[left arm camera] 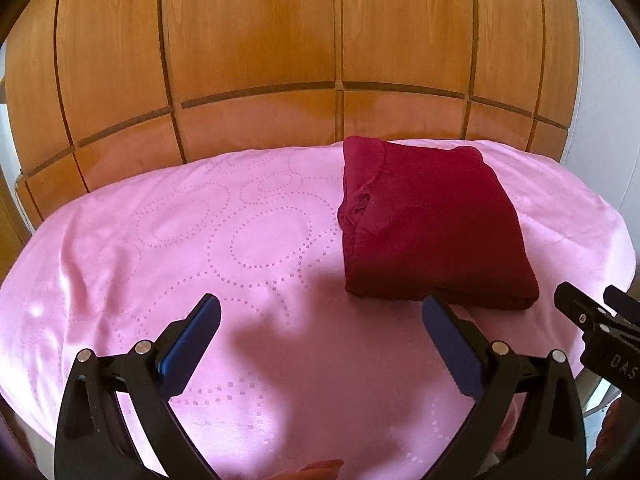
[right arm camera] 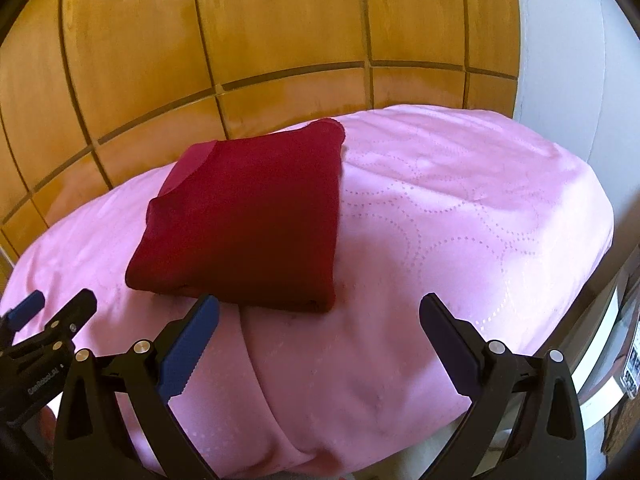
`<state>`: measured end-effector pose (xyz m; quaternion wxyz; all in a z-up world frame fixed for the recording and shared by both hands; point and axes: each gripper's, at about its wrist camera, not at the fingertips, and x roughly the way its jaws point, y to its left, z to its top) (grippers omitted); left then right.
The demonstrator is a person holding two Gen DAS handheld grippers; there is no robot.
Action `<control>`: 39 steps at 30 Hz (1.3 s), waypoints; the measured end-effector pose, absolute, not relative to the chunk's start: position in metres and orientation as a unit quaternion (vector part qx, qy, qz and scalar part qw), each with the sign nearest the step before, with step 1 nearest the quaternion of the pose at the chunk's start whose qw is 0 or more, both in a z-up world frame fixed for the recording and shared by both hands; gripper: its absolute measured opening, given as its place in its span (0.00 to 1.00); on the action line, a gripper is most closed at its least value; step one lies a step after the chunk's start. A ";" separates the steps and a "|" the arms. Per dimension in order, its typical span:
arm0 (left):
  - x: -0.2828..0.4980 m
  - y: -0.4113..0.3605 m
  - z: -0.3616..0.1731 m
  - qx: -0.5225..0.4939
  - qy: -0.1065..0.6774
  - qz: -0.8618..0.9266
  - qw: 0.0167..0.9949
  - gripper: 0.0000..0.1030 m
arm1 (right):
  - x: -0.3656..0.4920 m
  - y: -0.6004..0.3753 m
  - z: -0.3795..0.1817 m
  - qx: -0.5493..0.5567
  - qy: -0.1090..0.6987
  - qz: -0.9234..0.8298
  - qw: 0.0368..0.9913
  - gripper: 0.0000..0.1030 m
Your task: Fold small clothes
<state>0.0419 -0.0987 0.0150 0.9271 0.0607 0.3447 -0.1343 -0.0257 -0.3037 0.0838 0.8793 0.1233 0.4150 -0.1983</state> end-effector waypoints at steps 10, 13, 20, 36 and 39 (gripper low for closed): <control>0.041 -0.098 0.013 0.056 0.347 -0.139 0.926 0.98 | -0.024 -0.301 0.080 0.123 0.423 -0.192 0.877 0.96; 0.041 -0.098 0.013 0.058 0.346 -0.139 0.926 0.98 | -0.025 -0.302 0.080 0.124 0.422 -0.193 0.877 0.96; 0.041 -0.098 0.013 0.056 0.349 -0.139 0.925 0.98 | -0.024 -0.302 0.078 0.125 0.423 -0.192 0.877 0.96; 0.043 -0.097 0.010 0.052 0.356 -0.138 0.923 0.98 | -0.025 -0.301 0.078 0.127 0.425 -0.191 0.876 0.96; 0.043 -0.097 0.010 0.052 0.356 -0.139 0.923 0.98 | -0.026 -0.301 0.077 0.129 0.425 -0.191 0.875 0.96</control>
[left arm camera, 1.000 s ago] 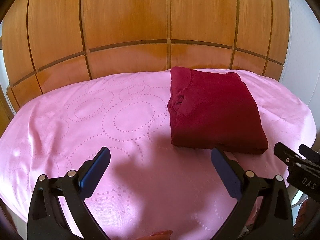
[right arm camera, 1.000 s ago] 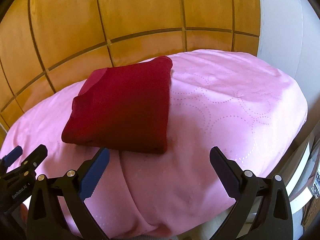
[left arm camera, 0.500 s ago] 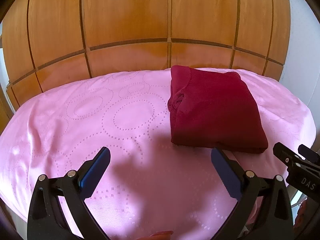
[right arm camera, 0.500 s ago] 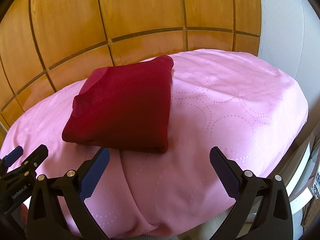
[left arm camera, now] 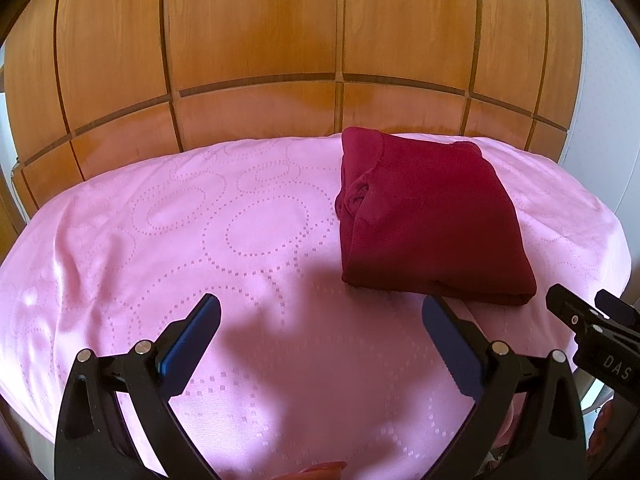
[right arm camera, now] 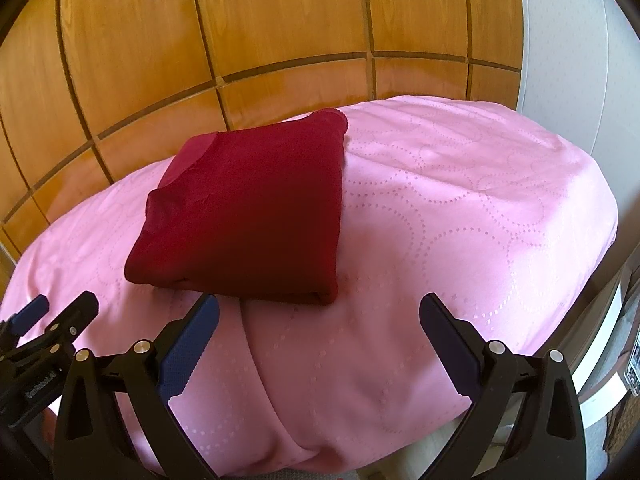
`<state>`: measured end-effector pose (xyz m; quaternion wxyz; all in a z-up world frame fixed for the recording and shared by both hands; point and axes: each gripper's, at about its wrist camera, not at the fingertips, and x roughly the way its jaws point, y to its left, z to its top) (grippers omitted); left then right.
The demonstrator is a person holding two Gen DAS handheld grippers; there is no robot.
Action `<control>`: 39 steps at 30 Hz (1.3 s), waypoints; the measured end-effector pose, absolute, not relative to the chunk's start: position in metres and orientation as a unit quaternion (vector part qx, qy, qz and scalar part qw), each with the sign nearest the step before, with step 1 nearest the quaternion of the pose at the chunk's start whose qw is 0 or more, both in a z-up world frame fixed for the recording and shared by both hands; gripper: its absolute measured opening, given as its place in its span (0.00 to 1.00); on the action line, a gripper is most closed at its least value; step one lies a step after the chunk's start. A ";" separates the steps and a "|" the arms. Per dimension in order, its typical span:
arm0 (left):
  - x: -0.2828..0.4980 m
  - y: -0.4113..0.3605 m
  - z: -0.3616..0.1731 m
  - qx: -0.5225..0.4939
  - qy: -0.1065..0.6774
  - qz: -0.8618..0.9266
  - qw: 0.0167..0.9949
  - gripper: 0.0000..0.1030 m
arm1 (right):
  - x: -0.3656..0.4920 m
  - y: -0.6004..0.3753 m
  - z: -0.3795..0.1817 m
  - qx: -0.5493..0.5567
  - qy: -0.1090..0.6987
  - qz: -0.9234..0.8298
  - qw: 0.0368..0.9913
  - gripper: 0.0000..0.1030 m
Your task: Fold small clothes
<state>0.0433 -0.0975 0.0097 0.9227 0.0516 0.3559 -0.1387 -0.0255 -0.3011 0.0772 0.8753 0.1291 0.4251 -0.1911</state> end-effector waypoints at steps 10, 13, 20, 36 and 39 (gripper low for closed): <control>0.043 -0.098 0.008 0.049 0.360 -0.138 0.921 0.98 | -0.026 -0.300 0.077 0.130 0.425 -0.192 0.875 0.96; 0.044 -0.098 0.007 0.047 0.362 -0.140 0.920 0.98 | -0.025 -0.300 0.077 0.129 0.426 -0.191 0.875 0.96; 0.044 -0.097 0.006 0.043 0.364 -0.141 0.920 0.98 | -0.025 -0.300 0.077 0.129 0.426 -0.191 0.875 0.96; 0.044 -0.098 0.005 0.045 0.368 -0.146 0.917 0.98 | -0.026 -0.297 0.075 0.130 0.427 -0.190 0.874 0.96; 0.044 -0.098 0.005 0.045 0.369 -0.149 0.916 0.98 | -0.025 -0.298 0.075 0.130 0.427 -0.190 0.874 0.96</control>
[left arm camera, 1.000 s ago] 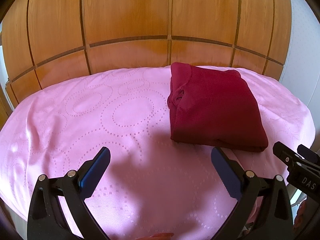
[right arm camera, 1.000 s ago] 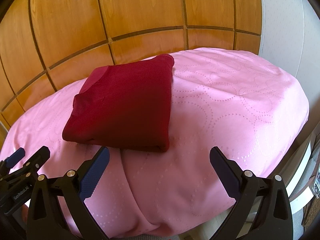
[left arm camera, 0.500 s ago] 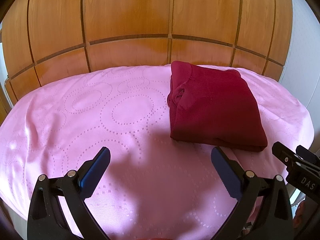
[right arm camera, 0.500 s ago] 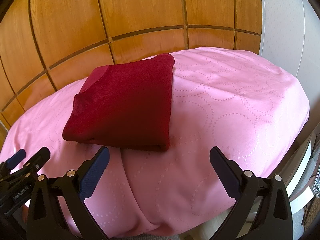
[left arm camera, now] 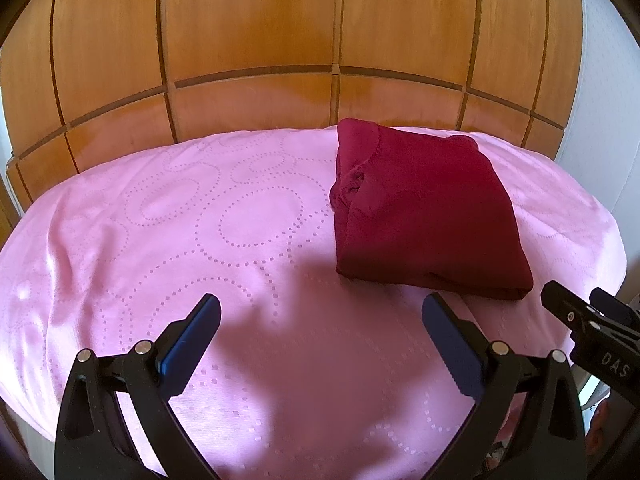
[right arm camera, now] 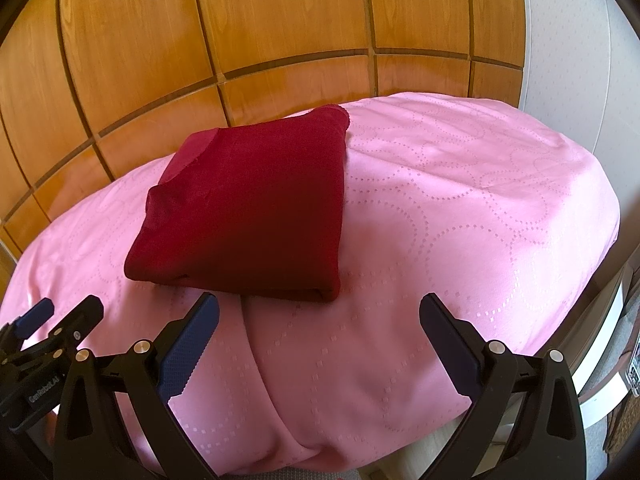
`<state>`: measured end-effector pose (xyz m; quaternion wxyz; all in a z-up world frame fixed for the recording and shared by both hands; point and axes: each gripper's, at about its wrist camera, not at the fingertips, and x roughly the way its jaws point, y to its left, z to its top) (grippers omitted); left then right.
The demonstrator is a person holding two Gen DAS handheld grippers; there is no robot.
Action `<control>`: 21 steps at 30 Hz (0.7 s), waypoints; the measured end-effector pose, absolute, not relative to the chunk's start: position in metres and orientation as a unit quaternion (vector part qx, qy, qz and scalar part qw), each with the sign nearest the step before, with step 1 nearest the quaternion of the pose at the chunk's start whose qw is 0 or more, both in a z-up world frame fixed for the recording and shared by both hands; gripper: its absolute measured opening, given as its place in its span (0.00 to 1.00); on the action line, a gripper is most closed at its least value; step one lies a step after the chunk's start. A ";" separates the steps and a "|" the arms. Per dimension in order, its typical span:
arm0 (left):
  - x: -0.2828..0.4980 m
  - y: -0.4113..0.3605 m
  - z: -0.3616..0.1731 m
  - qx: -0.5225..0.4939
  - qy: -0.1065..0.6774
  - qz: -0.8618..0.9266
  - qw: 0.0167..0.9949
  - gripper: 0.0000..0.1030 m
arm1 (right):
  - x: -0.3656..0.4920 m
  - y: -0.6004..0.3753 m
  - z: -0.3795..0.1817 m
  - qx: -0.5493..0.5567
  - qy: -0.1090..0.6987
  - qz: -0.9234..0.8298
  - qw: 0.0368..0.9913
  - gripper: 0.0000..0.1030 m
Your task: Fold small clothes
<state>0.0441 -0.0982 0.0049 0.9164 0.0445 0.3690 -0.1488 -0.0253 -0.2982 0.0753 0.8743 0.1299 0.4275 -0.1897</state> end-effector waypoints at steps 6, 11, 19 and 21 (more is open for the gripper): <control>0.044 -0.099 0.004 0.043 0.372 -0.154 0.914 0.98 | -0.024 -0.298 0.073 0.130 0.429 -0.188 0.874 0.96; 0.045 -0.099 0.002 0.040 0.376 -0.154 0.913 0.98 | -0.024 -0.300 0.072 0.131 0.430 -0.186 0.874 0.96; 0.047 -0.097 0.000 0.033 0.384 -0.156 0.910 0.98 | -0.024 -0.300 0.072 0.131 0.431 -0.185 0.873 0.96; 0.048 -0.096 -0.001 0.028 0.389 -0.156 0.908 0.98 | -0.023 -0.300 0.072 0.131 0.431 -0.185 0.873 0.96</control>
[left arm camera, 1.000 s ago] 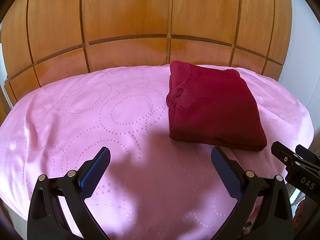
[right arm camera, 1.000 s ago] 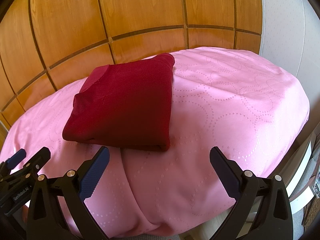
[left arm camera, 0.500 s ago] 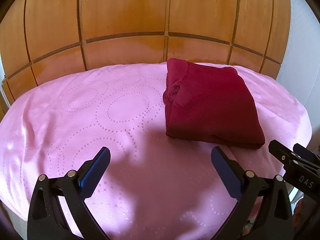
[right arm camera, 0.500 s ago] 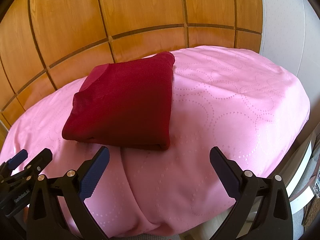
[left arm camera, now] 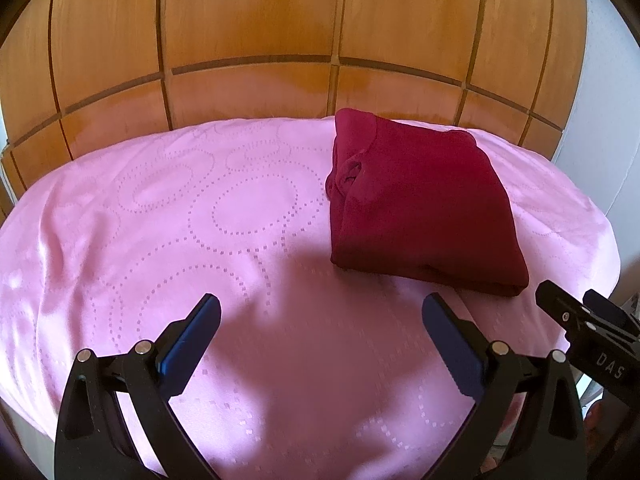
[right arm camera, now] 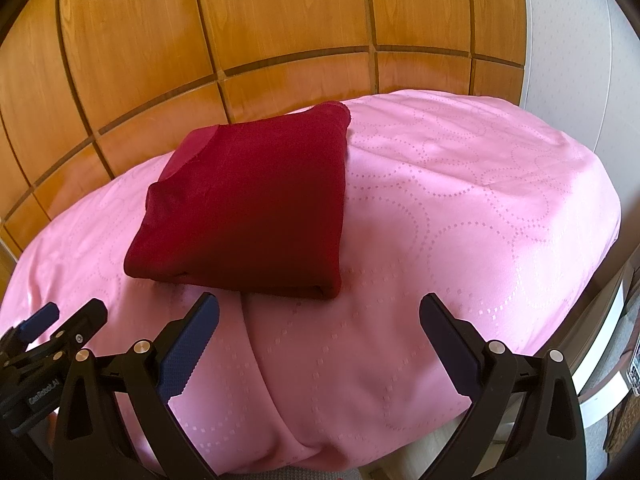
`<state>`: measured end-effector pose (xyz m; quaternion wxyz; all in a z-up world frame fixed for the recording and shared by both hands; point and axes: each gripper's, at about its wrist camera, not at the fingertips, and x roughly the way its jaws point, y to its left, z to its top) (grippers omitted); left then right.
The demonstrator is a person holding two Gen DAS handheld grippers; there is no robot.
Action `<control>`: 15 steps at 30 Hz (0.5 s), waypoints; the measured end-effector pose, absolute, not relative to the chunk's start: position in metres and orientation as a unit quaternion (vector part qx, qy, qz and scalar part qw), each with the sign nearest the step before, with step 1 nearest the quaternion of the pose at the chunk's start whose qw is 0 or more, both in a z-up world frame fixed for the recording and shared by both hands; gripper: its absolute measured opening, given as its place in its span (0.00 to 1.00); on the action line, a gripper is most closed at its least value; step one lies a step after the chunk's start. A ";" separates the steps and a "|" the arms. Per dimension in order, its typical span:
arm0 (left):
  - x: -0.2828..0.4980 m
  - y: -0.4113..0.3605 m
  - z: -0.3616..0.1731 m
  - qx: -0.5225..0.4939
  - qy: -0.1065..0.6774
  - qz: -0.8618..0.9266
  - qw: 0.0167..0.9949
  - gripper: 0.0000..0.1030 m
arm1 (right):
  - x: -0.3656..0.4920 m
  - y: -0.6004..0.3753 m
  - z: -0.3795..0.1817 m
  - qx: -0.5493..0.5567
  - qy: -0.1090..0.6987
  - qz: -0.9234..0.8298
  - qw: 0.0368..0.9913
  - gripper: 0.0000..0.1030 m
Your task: Fold small clothes
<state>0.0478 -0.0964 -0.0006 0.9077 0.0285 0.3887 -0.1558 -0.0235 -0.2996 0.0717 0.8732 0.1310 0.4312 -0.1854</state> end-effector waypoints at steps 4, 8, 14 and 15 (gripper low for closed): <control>0.048 -0.095 -0.003 0.019 0.393 -0.161 0.905 0.98 | -0.024 -0.299 0.071 0.131 0.431 -0.185 0.873 0.96; 0.048 -0.097 -0.005 0.023 0.396 -0.160 0.904 0.98 | -0.025 -0.299 0.070 0.133 0.433 -0.185 0.872 0.96; 0.054 -0.096 -0.011 0.022 0.412 -0.155 0.898 0.98 | -0.023 -0.301 0.067 0.133 0.437 -0.185 0.870 0.96; 0.056 -0.096 -0.013 0.019 0.417 -0.155 0.895 0.98 | -0.023 -0.302 0.066 0.132 0.438 -0.185 0.870 0.96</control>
